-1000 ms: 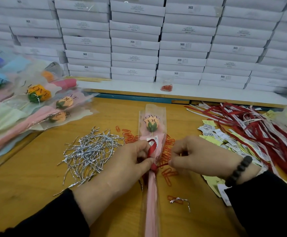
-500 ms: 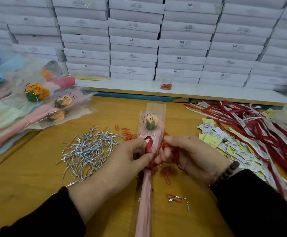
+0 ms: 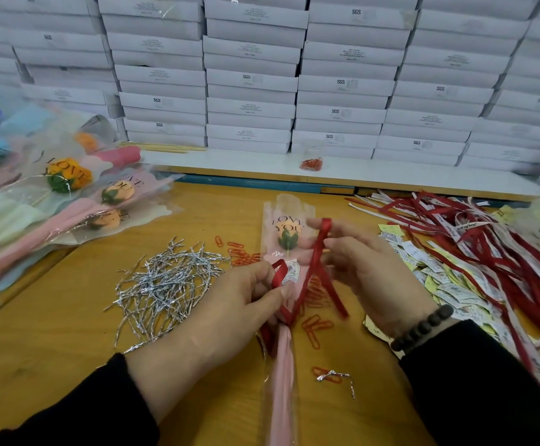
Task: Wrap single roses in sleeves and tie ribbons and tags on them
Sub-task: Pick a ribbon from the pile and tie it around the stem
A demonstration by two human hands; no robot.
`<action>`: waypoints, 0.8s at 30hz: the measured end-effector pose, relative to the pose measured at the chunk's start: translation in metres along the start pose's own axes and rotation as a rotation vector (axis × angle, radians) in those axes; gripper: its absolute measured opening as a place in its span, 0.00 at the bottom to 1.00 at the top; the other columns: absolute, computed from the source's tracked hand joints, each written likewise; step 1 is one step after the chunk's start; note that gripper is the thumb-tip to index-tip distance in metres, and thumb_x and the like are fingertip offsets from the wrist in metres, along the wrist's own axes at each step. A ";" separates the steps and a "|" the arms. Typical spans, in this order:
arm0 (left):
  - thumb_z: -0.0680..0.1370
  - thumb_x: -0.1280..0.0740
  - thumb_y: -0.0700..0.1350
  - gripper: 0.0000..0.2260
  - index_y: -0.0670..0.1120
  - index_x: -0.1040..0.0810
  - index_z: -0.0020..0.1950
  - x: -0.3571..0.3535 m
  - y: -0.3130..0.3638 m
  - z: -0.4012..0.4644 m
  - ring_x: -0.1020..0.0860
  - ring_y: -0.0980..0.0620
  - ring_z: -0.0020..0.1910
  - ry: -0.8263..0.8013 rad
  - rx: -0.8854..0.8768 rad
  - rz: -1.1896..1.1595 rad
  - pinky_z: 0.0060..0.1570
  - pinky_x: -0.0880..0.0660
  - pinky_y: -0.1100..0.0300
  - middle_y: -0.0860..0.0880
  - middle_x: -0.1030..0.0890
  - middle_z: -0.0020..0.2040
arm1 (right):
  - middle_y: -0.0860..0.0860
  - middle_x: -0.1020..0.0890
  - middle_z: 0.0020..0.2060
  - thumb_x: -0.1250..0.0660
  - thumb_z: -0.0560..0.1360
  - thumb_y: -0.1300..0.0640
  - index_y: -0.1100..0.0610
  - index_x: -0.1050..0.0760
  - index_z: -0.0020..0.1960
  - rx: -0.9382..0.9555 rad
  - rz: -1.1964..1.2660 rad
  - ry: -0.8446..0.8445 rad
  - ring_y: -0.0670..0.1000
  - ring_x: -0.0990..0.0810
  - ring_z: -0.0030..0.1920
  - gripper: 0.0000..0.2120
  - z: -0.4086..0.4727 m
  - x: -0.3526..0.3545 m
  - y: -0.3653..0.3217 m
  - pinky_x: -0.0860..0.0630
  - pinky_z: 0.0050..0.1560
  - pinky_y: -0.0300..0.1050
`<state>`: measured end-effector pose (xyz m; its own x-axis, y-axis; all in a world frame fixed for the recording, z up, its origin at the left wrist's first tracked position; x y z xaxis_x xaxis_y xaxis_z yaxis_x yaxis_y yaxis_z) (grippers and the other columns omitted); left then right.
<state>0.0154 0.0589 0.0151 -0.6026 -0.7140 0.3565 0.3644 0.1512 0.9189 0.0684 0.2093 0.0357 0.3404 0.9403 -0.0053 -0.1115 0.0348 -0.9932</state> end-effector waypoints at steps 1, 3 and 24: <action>0.76 0.35 0.42 0.07 0.42 0.24 0.39 0.000 -0.001 0.000 0.20 0.47 0.35 -0.003 0.006 0.013 0.43 0.23 0.53 0.41 0.18 0.36 | 0.48 0.17 0.45 0.41 0.76 0.65 0.48 0.24 0.52 0.033 -0.116 0.053 0.46 0.19 0.44 0.14 0.001 0.004 -0.002 0.24 0.36 0.31; 0.77 0.35 0.42 0.07 0.41 0.24 0.41 0.001 -0.002 0.000 0.20 0.47 0.36 -0.004 0.016 0.038 0.44 0.23 0.53 0.41 0.18 0.36 | 0.45 0.23 0.47 0.37 0.75 0.63 0.45 0.28 0.52 0.074 -0.475 0.149 0.42 0.24 0.43 0.13 0.004 0.013 -0.002 0.27 0.33 0.29; 0.77 0.35 0.41 0.08 0.44 0.26 0.37 -0.001 -0.003 0.002 0.21 0.53 0.32 0.013 0.036 0.016 0.39 0.24 0.57 0.49 0.19 0.29 | 0.49 0.29 0.28 0.42 0.78 0.48 0.55 0.35 0.30 -0.105 -1.044 0.243 0.47 0.30 0.28 0.19 0.010 0.003 0.037 0.38 0.27 0.41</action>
<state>0.0138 0.0599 0.0127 -0.5876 -0.7200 0.3692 0.3478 0.1872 0.9187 0.0559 0.2169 -0.0001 0.3983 0.3696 0.8395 0.4183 0.7414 -0.5248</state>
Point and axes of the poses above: each hand's wrist, its own z-axis towards the middle knuckle, its own x-axis out of the back of the hand, y = z × x, the point moved 3 cm from there along z, towards the middle knuckle
